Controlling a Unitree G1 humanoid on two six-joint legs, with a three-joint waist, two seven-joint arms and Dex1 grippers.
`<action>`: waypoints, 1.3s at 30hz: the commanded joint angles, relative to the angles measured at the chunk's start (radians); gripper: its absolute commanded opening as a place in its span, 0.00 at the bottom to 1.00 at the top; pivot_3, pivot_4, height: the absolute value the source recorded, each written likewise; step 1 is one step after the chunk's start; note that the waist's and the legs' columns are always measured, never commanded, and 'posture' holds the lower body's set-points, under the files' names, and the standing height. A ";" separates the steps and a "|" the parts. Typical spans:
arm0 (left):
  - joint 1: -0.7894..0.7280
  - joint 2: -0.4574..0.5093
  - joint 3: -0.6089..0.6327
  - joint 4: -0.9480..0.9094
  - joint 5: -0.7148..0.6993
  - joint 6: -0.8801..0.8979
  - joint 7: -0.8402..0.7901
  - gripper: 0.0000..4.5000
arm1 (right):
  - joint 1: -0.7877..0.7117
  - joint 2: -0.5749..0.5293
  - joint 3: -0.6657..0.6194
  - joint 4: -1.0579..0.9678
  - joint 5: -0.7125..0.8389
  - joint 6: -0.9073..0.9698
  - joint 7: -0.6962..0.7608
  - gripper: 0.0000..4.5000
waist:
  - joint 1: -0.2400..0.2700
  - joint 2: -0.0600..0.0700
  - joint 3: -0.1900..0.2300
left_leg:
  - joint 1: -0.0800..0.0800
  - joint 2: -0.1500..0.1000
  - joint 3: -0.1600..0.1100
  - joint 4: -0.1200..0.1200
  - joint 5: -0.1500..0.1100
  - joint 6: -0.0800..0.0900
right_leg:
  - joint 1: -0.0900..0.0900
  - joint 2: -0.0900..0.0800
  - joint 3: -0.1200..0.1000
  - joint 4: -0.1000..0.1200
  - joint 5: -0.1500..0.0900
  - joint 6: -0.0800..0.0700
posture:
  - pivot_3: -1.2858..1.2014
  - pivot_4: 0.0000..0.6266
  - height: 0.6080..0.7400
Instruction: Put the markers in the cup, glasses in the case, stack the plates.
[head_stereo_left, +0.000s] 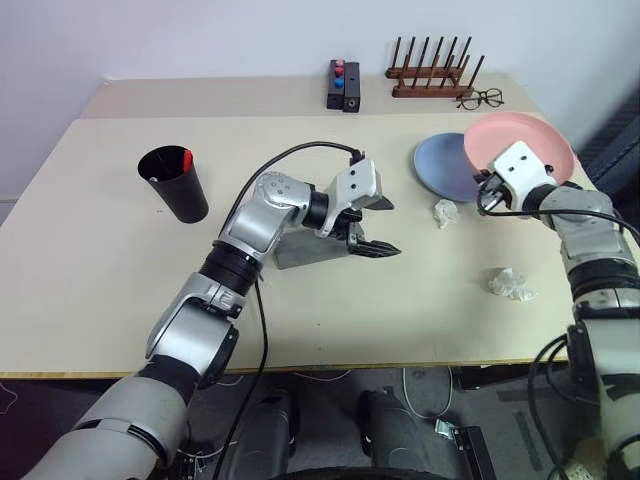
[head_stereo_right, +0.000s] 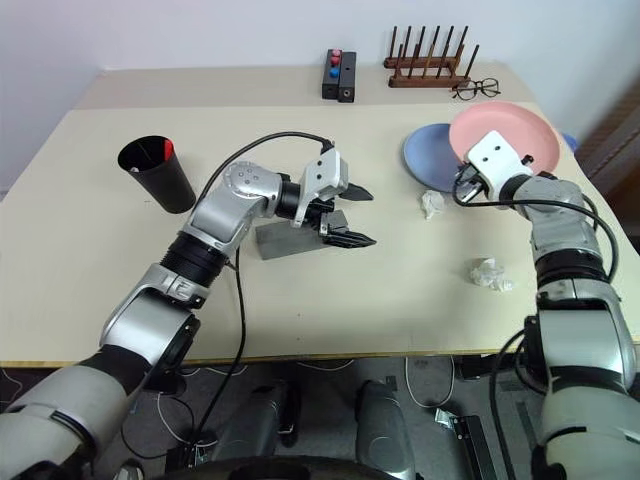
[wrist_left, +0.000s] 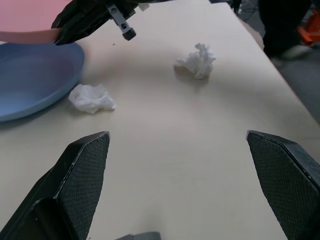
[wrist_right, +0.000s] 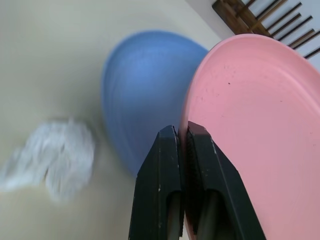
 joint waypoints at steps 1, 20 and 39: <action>0.004 0.025 0.035 -0.075 -0.007 0.030 0.025 1.00 | -0.079 0.024 0.007 0.083 -0.024 -0.051 -0.037 0.01 | -0.001 0.000 0.000 | 0.000 0.000 0.000 0.000 0.000 0.000 | 0.000 0.000 0.000 0.000 0.000 0.000 | 0.52 0.24 1.00; 0.088 0.102 0.050 -0.240 -0.026 0.162 0.109 1.00 | -0.187 0.130 -0.011 0.202 -0.059 -0.072 -0.073 0.75 | -0.003 0.001 0.000 | 0.000 -0.001 -0.001 0.000 0.000 -0.001 | -0.001 0.000 0.000 0.001 0.000 0.000 | 0.52 0.24 1.00; 0.032 0.034 -0.037 -0.113 -0.033 0.025 -0.097 1.00 | 0.350 -0.304 -0.224 -0.377 0.273 0.270 0.571 0.75 | 0.006 0.002 0.000 | 0.000 -0.001 0.001 0.000 0.000 0.000 | 0.001 0.000 0.000 0.000 0.000 0.000 | 0.52 0.24 1.00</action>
